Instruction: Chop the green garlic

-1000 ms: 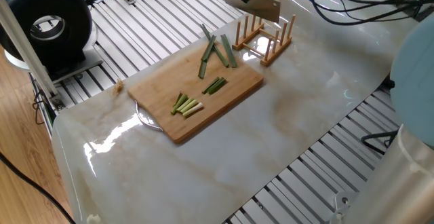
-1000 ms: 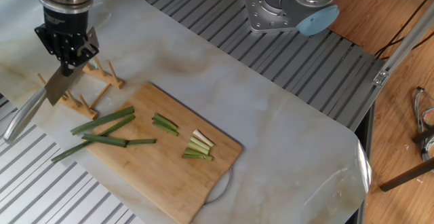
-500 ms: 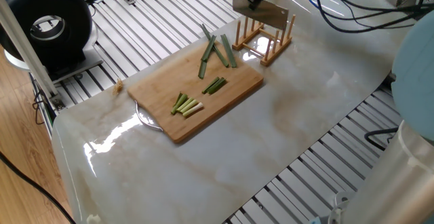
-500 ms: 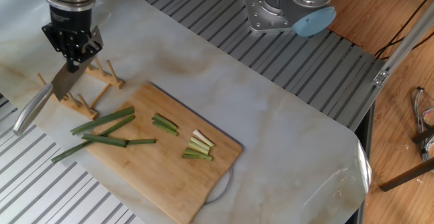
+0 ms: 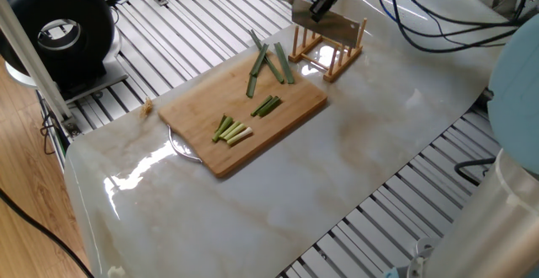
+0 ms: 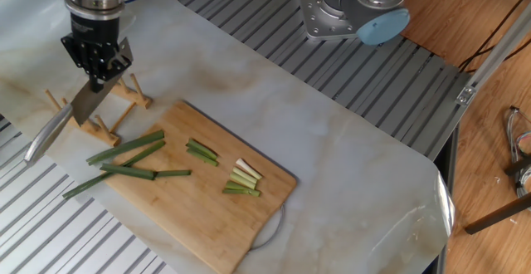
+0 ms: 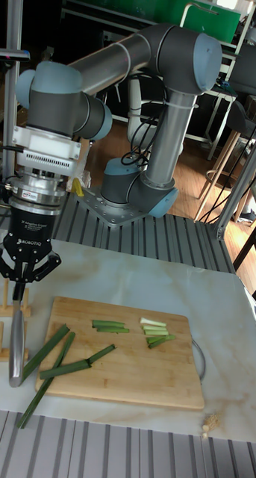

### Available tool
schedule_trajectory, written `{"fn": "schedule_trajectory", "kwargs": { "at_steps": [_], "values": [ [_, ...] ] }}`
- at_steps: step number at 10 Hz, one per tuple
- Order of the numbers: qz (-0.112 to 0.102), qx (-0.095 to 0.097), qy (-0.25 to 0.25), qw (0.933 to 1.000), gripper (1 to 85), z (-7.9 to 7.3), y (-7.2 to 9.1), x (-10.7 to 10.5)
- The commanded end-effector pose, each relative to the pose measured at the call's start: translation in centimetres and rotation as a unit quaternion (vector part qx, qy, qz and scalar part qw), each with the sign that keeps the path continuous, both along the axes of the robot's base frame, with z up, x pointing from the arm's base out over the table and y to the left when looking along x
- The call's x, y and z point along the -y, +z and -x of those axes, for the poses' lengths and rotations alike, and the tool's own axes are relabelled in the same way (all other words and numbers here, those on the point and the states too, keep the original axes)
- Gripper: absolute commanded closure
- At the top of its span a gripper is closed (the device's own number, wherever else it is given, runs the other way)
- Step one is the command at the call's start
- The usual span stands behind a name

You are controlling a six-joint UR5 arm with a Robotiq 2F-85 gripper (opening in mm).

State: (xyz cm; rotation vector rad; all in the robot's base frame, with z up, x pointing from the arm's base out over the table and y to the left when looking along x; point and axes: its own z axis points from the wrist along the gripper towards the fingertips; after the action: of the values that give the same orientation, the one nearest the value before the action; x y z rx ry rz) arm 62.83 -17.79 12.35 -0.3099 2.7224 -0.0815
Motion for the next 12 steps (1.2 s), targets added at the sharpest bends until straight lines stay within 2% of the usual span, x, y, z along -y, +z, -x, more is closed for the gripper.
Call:
{"fn": "schedule_trajectory", "kwargs": {
  "at_steps": [1,4,6,10,12],
  "values": [
    [-0.005,0.007,-0.003,1.0,84.3,0.0,-1.4,0.0],
    [0.006,-0.015,-0.008,0.9998,84.3,1.0,-2.3,0.8],
    [0.011,-0.017,-0.003,0.9998,84.3,1.0,-2.9,1.1],
    [0.024,-0.016,0.001,0.9996,84.0,0.7,-3.0,1.7],
    [0.022,-0.006,0.0,0.9997,83.3,0.1,-3.1,1.7]
  ]
}}
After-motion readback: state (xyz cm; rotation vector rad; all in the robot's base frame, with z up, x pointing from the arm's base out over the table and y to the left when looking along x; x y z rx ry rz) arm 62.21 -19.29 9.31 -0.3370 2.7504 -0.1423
